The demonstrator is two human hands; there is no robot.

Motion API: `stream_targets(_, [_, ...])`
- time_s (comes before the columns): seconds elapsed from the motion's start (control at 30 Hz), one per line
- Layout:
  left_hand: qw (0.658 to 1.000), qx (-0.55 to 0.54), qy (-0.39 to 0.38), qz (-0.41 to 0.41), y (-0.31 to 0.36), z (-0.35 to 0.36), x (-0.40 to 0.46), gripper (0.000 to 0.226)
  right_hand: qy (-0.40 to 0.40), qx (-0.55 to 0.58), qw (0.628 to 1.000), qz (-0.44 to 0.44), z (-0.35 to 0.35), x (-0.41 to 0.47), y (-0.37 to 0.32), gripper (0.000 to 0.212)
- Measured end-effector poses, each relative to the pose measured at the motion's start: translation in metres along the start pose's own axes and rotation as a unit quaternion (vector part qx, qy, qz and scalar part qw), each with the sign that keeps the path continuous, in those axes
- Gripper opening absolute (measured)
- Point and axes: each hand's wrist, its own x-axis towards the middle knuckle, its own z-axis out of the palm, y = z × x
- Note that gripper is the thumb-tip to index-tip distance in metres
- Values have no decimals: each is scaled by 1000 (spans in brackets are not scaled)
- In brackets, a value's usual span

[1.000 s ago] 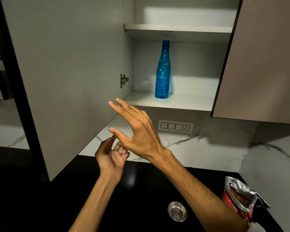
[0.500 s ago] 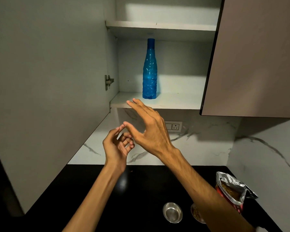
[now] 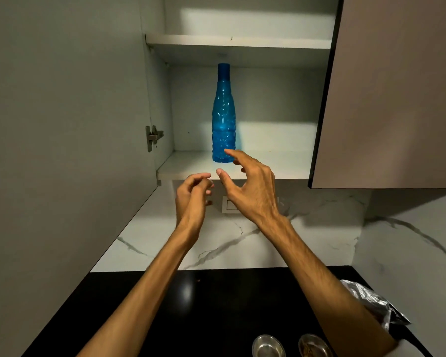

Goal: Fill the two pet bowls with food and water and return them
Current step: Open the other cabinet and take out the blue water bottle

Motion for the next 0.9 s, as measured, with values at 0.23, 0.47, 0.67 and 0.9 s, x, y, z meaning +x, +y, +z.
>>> stream_targets(0.23, [990, 133, 16, 47, 2, 20, 49, 37, -4, -2, 1000, 28, 20, 45, 42, 51])
stream_targets(0.47, [974, 222, 23, 49, -13, 40, 103, 54, 5, 11, 998, 62, 38, 101, 81, 52])
stream_targets(0.67, [966, 258, 1, 24, -21, 56, 152, 71, 7, -9, 994, 110, 58, 153, 108, 77])
stream_targets(0.9, [964, 266, -29, -17, -29, 79, 203, 88, -31, -1, 989, 142, 89, 200, 138, 103])
